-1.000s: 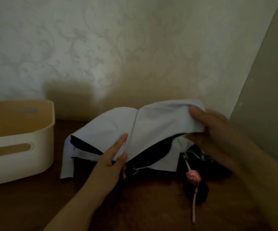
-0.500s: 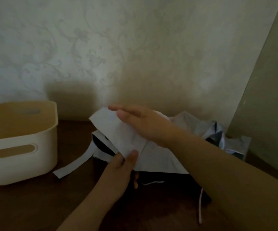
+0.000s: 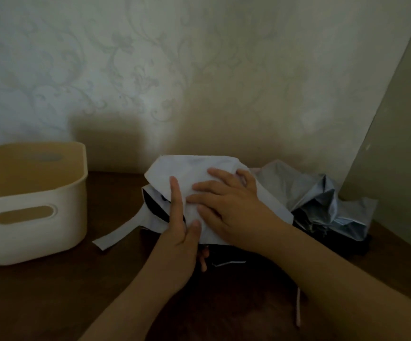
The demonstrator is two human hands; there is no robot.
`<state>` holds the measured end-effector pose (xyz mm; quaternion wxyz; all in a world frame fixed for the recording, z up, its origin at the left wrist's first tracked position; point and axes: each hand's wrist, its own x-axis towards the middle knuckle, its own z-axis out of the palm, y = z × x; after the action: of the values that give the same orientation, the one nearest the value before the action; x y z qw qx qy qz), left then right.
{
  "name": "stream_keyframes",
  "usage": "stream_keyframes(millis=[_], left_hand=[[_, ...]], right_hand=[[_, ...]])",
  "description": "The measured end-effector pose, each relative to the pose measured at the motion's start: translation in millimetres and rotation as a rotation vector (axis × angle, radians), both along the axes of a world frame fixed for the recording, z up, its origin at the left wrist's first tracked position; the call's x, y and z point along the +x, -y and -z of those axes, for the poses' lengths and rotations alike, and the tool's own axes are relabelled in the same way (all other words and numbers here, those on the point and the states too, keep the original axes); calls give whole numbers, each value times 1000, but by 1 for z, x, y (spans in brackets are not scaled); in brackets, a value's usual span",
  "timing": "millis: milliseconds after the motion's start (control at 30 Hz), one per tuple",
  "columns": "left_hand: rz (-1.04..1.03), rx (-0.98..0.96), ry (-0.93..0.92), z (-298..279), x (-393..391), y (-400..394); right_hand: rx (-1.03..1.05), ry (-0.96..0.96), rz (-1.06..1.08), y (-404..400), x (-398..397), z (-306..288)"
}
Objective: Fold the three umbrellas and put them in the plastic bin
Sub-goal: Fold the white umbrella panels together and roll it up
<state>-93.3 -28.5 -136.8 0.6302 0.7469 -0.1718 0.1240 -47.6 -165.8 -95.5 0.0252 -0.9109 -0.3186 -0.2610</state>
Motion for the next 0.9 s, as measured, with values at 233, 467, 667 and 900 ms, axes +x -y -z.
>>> stream_keyframes(millis=[233,467,667,900], left_hand=[[83,-52,-64,1,3,-2],[-20,-96,-102,2,12,-5],[-57,-308,-129,2,17,-19],[-65,-384,-107,6,26,-28]], right_hand=[[114,14,37,12,27,-38],[471,12,257,24,30,-45],[813,-233,439,37,15,5],[1651,-662,163,33,21,27]])
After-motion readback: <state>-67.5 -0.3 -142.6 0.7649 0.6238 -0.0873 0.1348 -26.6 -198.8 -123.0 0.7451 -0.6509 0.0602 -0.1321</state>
